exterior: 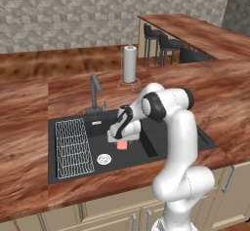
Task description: Pick up the bar soap and sponge from the sink, and place them back in the cabinet, and close the cabinet door.
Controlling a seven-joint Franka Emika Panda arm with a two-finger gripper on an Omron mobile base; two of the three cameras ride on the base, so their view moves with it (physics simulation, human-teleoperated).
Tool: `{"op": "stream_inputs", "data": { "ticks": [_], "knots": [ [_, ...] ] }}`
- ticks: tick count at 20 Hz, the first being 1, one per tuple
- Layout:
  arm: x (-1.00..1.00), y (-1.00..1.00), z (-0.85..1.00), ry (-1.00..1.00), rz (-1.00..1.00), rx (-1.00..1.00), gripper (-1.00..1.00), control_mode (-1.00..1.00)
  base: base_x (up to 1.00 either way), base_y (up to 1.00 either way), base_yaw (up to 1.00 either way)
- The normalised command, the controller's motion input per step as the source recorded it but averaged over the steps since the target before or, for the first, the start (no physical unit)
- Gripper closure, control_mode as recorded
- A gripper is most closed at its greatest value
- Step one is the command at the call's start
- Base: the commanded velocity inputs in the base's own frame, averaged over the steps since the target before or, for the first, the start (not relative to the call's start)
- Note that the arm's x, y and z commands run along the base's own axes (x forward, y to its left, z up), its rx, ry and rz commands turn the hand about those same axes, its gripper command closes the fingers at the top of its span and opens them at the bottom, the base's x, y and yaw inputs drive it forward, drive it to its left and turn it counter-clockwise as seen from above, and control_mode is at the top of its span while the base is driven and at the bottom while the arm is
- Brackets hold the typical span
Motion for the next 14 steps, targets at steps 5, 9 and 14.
{"op": "stream_inputs", "data": {
  "ticks": [5,9,14],
  "knots": [
    [0.19,0.0,-0.22,0.0,-0.08,0.0,-1.0,-1.0,0.0,0.0,0.0],
    [0.03,0.0,-0.28,0.0,-0.08,0.0,1.0,-1.0,0.0,0.0,0.0],
    [0.0,-0.02,-0.09,-0.01,-0.03,0.0,1.0,-1.0,0.0,0.0,0.0]
  ]
}}
